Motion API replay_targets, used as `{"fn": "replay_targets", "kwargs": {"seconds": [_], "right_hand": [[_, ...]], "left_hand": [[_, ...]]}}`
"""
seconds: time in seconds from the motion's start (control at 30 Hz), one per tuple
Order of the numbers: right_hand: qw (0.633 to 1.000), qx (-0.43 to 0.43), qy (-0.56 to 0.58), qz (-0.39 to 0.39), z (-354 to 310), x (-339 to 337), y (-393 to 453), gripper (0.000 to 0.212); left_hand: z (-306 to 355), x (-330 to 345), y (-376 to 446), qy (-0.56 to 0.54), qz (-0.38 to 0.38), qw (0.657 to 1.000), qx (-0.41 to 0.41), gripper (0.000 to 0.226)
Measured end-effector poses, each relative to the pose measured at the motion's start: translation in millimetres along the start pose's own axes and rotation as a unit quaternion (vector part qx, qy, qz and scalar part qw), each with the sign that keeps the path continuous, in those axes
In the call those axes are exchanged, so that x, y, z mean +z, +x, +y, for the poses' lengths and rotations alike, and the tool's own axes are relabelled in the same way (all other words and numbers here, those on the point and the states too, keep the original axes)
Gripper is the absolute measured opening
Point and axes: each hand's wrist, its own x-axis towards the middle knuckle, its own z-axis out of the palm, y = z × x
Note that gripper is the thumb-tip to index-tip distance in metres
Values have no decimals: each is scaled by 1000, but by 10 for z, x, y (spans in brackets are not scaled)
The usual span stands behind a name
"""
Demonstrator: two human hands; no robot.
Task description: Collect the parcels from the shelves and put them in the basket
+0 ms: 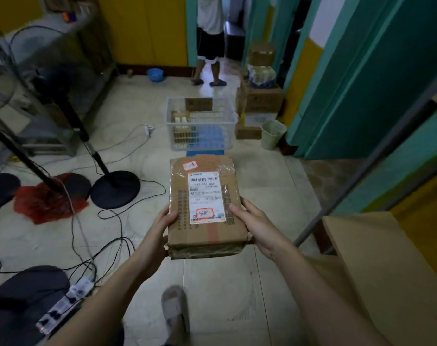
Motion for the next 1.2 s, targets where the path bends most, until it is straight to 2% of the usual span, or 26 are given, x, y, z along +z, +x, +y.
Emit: {"fn": "replay_targets", "kwargs": {"seconds": [0.23, 0.4, 0.6, 0.67, 0.8, 1.0, 1.13, 1.2], "right_hand": [[1000, 25, 5, -8, -418, 236, 1722, 33], [999, 31, 2, 12, -829, 291, 2744, 33], [996, 46, 14, 76, -1217, 16, 3935, 33], [993, 60, 9, 98, -1336, -143, 4377, 36], [994, 68, 13, 86, -1554, -496, 5262, 45], [992, 115, 2, 45, -1902, -982, 6584, 48], [991, 112, -13, 76, -2161, -1096, 7441, 43], [990, 104, -27, 87, -2244, -1077, 7848, 48]], "left_hand": [[479, -541, 1423, -11, 0, 1000, -8, 42], [1082, -780, 2405, 9, 10, 1000, -11, 40], [1657, -770, 3648, 16, 26, 999, -27, 46], [1775, -696, 4097, 8, 40, 999, -36, 40], [1973, -532, 5063, 9, 57, 997, -44, 28], [2326, -397, 6324, 1, 47, 997, -57, 53], [2516, -451, 7131, 64, 55, 995, -57, 70], [2582, -511, 7557, 70, 85, 993, -51, 66]]}}
